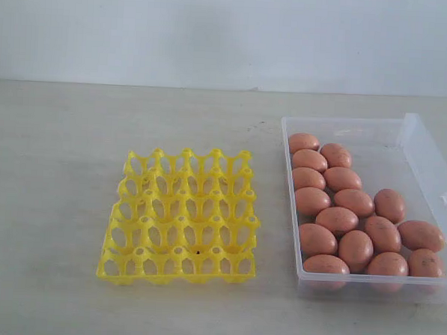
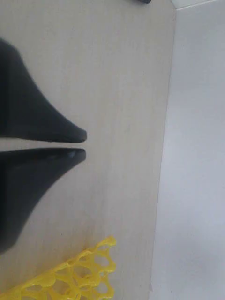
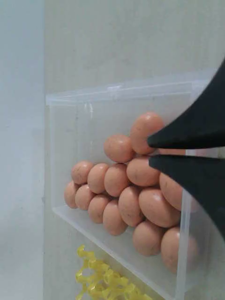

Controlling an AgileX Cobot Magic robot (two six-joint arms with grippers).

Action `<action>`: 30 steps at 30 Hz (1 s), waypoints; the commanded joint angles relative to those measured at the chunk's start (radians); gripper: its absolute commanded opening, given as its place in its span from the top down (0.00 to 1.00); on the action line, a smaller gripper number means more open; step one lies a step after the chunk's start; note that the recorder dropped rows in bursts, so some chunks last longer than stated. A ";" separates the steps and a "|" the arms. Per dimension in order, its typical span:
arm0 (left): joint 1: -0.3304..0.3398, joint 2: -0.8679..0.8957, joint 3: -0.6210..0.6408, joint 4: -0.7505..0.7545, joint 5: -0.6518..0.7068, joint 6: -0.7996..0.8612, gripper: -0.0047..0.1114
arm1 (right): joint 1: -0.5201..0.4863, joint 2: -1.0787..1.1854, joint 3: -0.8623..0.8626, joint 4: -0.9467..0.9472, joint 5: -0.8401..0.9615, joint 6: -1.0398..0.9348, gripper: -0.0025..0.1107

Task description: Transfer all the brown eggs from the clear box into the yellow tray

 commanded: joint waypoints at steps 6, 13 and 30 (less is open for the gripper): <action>0.003 -0.003 0.004 -0.001 -0.010 0.004 0.92 | -0.003 -0.005 -0.001 0.007 -0.193 0.058 0.98; 0.003 -0.003 0.004 -0.001 -0.006 0.004 0.92 | -0.003 -0.005 -0.001 0.463 -0.357 0.508 0.98; 0.003 -0.003 0.004 -0.001 -0.006 0.004 0.92 | 0.136 1.442 -1.268 -0.305 0.425 -0.031 0.98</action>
